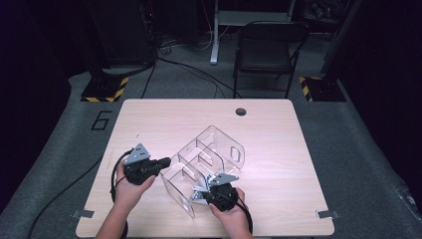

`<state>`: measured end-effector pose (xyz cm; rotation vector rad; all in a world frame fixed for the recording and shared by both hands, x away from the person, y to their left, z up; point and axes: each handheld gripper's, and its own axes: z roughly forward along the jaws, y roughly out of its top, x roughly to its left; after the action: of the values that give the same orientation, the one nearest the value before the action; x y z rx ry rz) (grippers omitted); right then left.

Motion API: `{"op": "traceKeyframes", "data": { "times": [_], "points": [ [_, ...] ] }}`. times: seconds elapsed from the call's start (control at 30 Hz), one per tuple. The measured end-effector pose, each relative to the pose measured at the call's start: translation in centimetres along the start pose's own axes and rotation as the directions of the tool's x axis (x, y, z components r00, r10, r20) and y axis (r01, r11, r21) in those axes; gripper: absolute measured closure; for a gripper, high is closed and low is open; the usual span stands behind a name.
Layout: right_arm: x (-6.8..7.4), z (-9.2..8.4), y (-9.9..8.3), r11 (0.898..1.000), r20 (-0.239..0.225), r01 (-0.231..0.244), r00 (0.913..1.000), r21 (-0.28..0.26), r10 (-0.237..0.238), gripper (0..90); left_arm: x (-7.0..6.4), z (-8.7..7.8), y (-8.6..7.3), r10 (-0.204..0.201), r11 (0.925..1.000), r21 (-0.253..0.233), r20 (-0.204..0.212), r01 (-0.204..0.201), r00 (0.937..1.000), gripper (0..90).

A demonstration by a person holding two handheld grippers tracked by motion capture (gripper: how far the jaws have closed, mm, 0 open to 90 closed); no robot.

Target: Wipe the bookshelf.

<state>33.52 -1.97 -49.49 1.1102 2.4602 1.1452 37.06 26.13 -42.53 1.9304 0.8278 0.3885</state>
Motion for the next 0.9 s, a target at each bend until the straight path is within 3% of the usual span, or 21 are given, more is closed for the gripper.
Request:
{"op": "traceKeyframes", "data": {
  "times": [0.17,0.27,0.37,0.43,0.7,0.9],
  "points": [
    [0.6,-2.7,2.1,0.996,0.003,0.026,0.9997,-0.088,-0.025,73.0,0.1,0.1,-0.1,-0.006,0.9999,-0.008,0.006,0.006,1.0,86.0],
    [1.0,-4.4,3.6,0.985,0.009,0.049,0.9988,-0.167,-0.048,73.0,0.1,0.1,-0.1,-0.002,1.0,-0.002,0.013,0.002,0.9999,85.9],
    [1.1,-4.6,4.1,0.981,0.018,0.068,0.9977,-0.184,-0.066,73.3,0.1,0.1,-0.1,-0.002,1.0,-0.002,0.013,0.002,0.9999,85.9],
    [1.0,-4.3,3.5,0.977,0.009,0.046,0.9989,-0.209,-0.046,73.3,0.1,0.1,-0.1,-0.003,1.0,-0.006,0.013,0.003,0.9999,85.9],
    [0.7,-2.9,1.8,0.985,0.007,0.02,0.9998,-0.172,-0.019,73.3,0.0,0.2,-0.1,-0.003,1.0,-0.007,0.007,0.003,1.0,85.8],
    [0.3,-1.0,0.2,0.995,0.011,0.002,0.9999,-0.095,-0.001,72.9,0.0,0.2,-0.2,-0.005,1.0,-0.006,0.011,0.005,0.9999,85.7]
  ]
}}
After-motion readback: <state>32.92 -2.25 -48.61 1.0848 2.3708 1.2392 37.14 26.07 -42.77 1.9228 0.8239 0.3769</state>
